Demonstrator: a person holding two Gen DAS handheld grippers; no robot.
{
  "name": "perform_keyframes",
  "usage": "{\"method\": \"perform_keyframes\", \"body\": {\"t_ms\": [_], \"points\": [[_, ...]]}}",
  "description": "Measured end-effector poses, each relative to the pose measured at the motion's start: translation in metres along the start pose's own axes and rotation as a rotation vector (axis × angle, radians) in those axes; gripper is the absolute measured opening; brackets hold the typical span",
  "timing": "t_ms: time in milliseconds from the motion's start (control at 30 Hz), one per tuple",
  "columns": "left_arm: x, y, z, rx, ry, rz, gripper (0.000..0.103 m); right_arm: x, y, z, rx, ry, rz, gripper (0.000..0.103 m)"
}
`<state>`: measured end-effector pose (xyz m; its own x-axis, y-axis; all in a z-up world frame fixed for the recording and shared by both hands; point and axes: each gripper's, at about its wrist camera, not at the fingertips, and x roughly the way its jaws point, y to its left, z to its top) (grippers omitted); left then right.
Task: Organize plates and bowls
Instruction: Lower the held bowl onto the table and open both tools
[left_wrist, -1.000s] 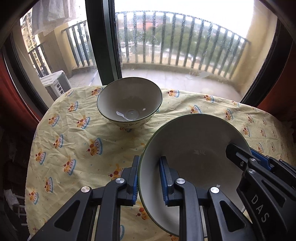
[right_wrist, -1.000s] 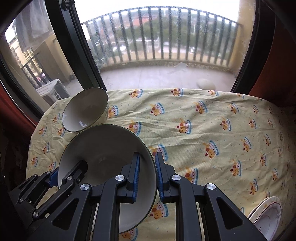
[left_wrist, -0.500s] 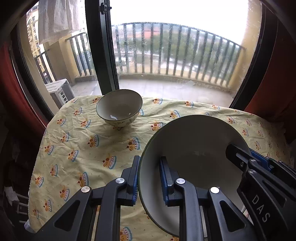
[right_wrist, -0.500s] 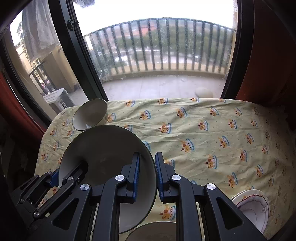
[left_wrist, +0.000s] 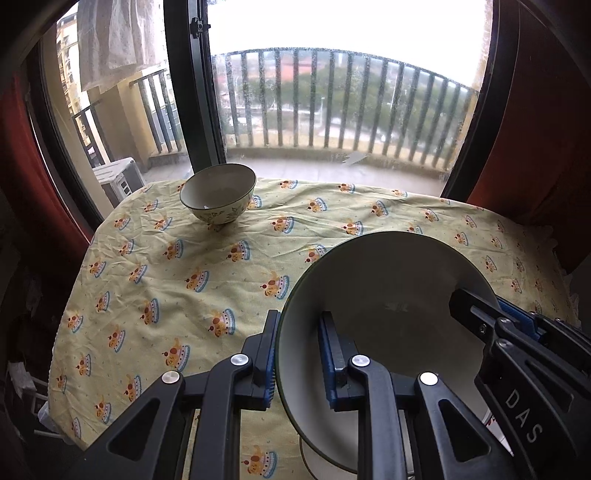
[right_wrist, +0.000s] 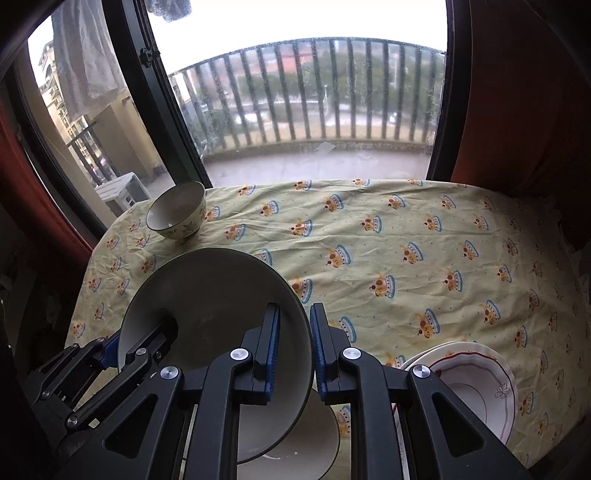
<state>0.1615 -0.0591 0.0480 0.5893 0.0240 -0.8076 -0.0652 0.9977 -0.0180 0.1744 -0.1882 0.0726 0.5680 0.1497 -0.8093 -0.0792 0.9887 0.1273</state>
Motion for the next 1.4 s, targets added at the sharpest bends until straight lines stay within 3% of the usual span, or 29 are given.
{"method": "perform_keyframes", "body": {"t_ms": [300,767,1233,1400], "points": [[0.001,-0.016,-0.032,0.005,0.035,-0.007,0.018,-0.006,-0.021,-0.034,-0.014,0.031,-0.002,0.020],[0.020,-0.016,-0.072,-0.016,0.135,0.020,0.019,0.018,-0.027,-0.073,-0.039,0.117,0.020,0.020],[0.040,-0.015,-0.082,-0.017,0.200,0.044,0.019,0.040,-0.022,-0.083,-0.057,0.153,-0.003,0.020],[0.042,-0.023,-0.082,0.036,0.173,0.059,0.019,0.053,-0.027,-0.083,-0.062,0.166,-0.024,0.020]]}}
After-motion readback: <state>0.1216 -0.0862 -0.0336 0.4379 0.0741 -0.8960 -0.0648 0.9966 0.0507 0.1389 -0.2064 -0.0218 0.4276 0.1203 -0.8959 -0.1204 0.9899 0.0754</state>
